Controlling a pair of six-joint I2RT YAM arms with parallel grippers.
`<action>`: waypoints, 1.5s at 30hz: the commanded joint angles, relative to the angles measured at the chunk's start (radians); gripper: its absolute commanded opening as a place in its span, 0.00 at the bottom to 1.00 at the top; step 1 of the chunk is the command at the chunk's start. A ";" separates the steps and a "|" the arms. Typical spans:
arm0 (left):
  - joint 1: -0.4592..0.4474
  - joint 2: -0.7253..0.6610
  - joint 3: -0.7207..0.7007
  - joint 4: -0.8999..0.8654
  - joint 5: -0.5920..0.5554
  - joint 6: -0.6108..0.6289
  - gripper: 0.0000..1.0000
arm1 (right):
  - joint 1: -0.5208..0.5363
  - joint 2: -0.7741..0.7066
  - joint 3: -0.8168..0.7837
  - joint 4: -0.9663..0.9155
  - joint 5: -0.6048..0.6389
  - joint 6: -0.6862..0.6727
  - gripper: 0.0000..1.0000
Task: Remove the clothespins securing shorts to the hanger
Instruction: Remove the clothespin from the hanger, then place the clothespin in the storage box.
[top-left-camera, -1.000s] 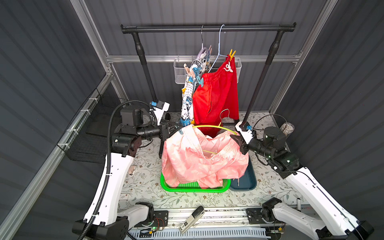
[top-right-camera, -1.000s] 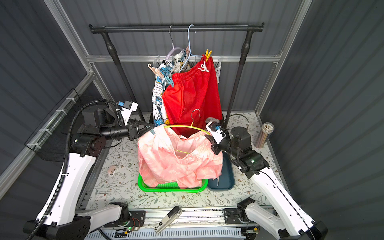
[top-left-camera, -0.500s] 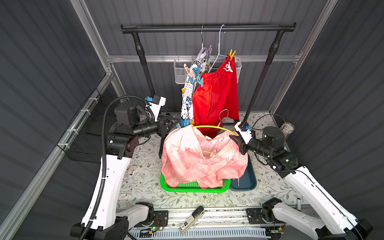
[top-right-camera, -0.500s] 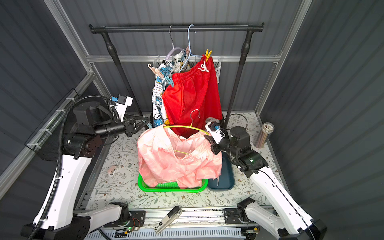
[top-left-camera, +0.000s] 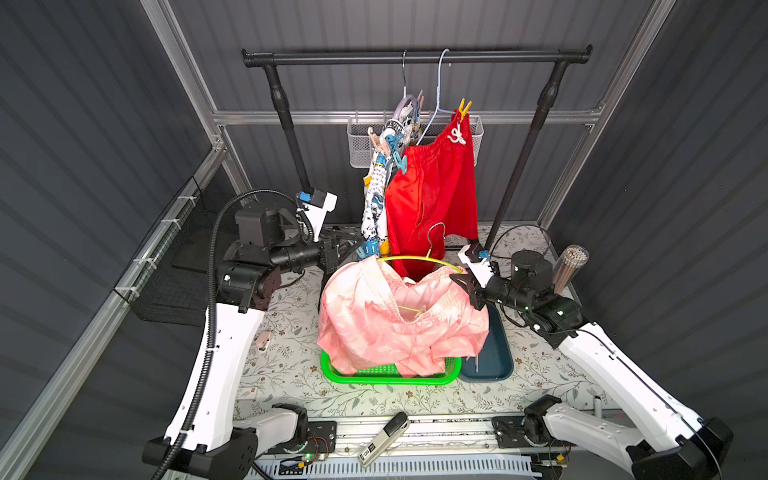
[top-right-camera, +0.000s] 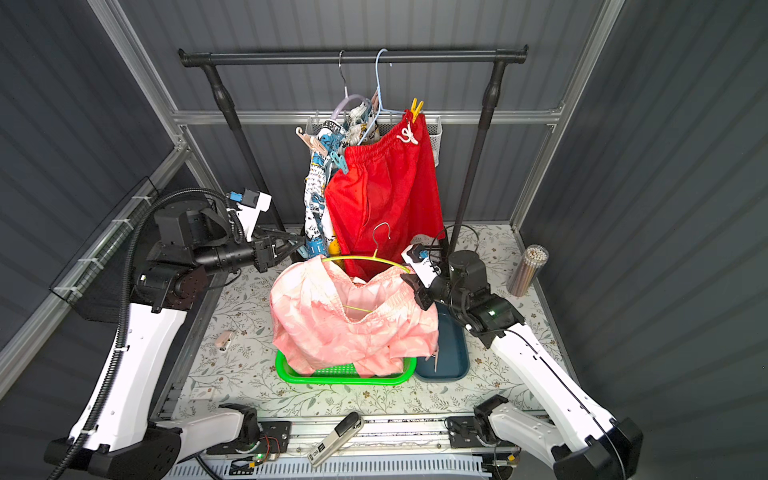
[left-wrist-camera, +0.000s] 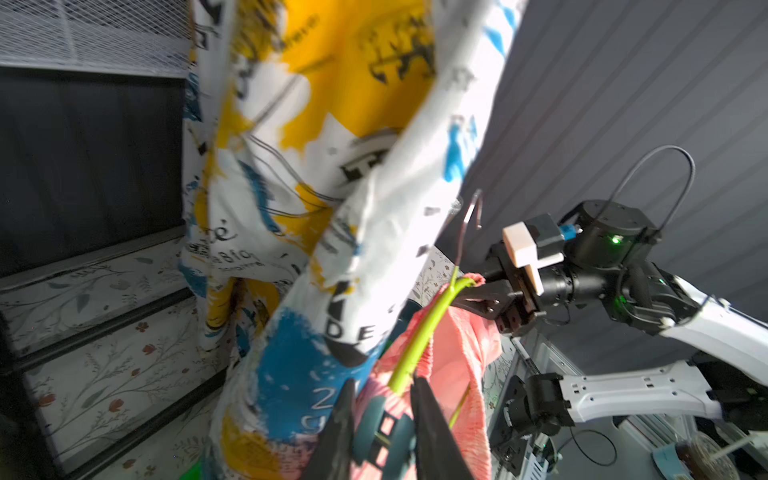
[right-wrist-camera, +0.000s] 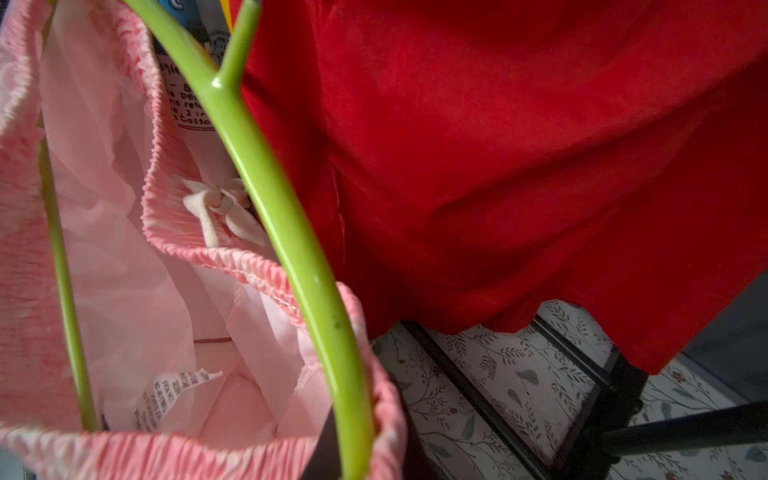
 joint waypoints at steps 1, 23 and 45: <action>-0.111 -0.010 0.017 -0.080 -0.069 0.028 0.00 | 0.012 0.021 0.067 0.041 -0.011 0.023 0.00; -0.678 -0.067 -0.575 0.601 -0.541 -0.107 0.00 | 0.015 0.179 0.176 0.050 -0.041 0.063 0.00; -1.040 0.407 -0.656 1.059 -0.886 0.024 0.00 | 0.015 0.178 0.200 0.034 -0.056 0.064 0.00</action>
